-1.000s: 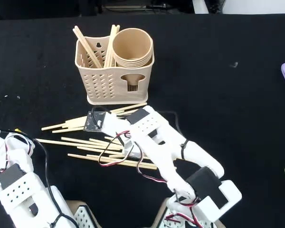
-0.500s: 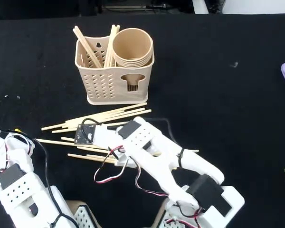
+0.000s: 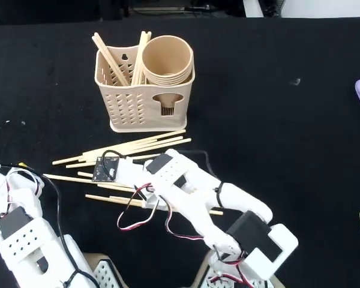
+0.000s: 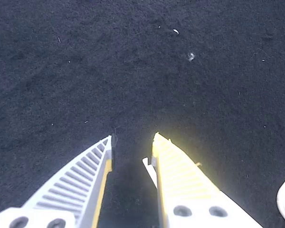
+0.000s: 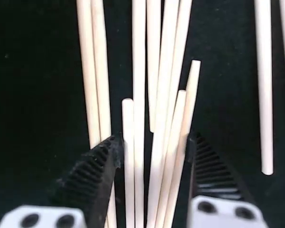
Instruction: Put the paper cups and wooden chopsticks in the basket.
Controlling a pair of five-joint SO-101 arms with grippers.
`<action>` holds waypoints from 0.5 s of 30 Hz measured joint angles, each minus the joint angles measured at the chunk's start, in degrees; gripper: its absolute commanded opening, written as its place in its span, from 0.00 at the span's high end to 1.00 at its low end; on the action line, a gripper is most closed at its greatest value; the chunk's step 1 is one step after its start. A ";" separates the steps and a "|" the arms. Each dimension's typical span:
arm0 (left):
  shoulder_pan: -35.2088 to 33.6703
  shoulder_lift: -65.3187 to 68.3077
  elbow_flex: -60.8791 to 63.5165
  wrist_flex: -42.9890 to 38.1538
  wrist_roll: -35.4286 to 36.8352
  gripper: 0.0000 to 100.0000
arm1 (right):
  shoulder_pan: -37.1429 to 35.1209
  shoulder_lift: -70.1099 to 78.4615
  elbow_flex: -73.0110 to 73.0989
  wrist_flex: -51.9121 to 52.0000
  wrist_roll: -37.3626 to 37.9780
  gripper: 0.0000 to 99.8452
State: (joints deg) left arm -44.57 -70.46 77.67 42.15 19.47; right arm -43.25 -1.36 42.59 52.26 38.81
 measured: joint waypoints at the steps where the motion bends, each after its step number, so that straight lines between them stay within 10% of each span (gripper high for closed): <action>1: 0.00 0.00 0.00 0.00 0.00 0.85 | 0.00 0.00 -0.09 0.00 0.00 0.96; 15: 0.00 0.00 0.00 0.00 0.00 0.85 | -0.18 -12.48 -0.09 7.03 -0.35 0.99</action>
State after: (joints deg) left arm -44.57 -70.46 77.67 42.15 19.47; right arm -43.43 -13.85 42.51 59.30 38.46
